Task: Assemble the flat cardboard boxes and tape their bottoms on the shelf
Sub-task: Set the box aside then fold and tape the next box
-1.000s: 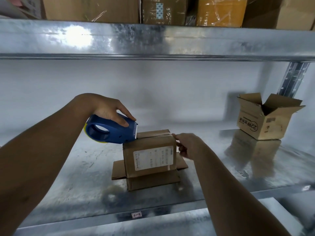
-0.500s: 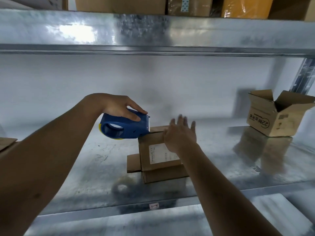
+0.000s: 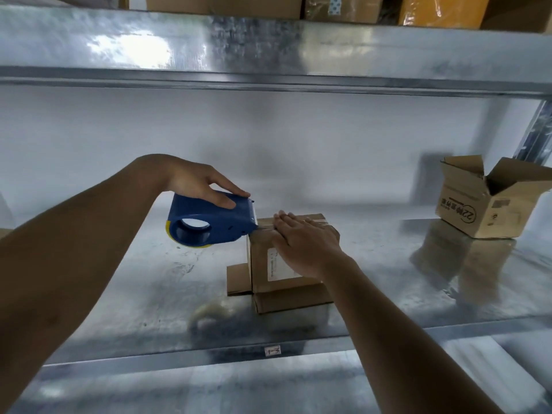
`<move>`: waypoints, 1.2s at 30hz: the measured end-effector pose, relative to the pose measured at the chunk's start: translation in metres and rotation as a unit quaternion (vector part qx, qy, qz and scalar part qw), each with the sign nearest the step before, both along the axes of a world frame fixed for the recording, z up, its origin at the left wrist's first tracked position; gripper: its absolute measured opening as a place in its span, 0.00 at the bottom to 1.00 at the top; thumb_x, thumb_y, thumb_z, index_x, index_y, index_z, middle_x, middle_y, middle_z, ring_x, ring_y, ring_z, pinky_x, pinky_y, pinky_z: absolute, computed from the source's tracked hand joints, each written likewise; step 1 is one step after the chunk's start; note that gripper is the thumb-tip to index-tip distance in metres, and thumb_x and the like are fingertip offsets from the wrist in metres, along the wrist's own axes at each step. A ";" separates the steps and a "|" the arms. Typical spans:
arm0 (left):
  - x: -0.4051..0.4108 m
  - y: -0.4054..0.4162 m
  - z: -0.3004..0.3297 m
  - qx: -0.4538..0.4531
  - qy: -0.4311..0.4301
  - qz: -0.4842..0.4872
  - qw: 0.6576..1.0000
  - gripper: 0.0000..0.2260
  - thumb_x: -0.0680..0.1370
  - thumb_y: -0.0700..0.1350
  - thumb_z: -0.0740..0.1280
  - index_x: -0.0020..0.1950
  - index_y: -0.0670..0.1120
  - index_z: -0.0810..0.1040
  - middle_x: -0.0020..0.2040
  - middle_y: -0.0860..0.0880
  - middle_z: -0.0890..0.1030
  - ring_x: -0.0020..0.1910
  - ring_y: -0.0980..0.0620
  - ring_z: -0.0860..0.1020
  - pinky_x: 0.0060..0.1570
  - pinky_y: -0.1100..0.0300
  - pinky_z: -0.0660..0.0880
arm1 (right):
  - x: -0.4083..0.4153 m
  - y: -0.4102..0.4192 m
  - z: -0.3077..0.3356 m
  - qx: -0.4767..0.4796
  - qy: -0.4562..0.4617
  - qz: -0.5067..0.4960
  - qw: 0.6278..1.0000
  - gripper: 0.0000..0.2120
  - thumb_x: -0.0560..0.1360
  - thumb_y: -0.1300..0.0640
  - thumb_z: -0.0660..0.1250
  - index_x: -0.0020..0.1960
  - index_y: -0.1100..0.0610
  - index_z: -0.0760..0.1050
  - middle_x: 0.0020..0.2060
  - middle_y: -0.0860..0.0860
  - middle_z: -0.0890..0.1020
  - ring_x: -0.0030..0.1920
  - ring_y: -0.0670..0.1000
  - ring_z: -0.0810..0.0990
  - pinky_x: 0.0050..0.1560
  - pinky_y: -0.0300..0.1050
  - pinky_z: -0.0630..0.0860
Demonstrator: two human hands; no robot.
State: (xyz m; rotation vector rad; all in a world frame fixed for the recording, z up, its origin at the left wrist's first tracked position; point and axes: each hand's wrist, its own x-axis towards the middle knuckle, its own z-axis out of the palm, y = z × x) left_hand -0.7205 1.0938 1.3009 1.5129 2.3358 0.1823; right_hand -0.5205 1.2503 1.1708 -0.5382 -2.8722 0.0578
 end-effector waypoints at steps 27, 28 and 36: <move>-0.040 -0.048 -0.084 0.127 -0.124 -0.056 0.983 0.18 0.80 0.58 0.69 0.69 0.72 0.74 0.64 0.73 0.76 0.60 0.69 0.77 0.57 0.65 0.75 | -0.034 -0.048 0.014 -0.127 0.108 -0.042 0.985 0.19 0.80 0.62 0.62 0.68 0.52 0.79 0.64 0.50 0.82 0.60 0.57 0.81 0.57 0.49 0.78; -0.041 -0.047 -0.086 0.125 -0.123 -0.066 0.982 0.18 0.80 0.59 0.69 0.69 0.72 0.74 0.64 0.73 0.76 0.61 0.69 0.77 0.57 0.65 0.75 | -0.037 -0.053 0.010 -0.142 0.141 -0.043 0.979 0.18 0.79 0.61 0.61 0.63 0.50 0.81 0.58 0.49 0.85 0.56 0.56 0.82 0.55 0.51 0.80; -0.049 -0.040 -0.103 0.162 -0.101 -0.088 0.978 0.21 0.77 0.65 0.70 0.70 0.73 0.73 0.69 0.69 0.75 0.64 0.62 0.76 0.66 0.56 0.75 | -0.043 -0.067 -0.006 -0.083 0.137 -0.106 0.981 0.19 0.85 0.44 0.54 0.67 0.45 0.79 0.72 0.47 0.77 0.71 0.53 0.74 0.68 0.51 0.71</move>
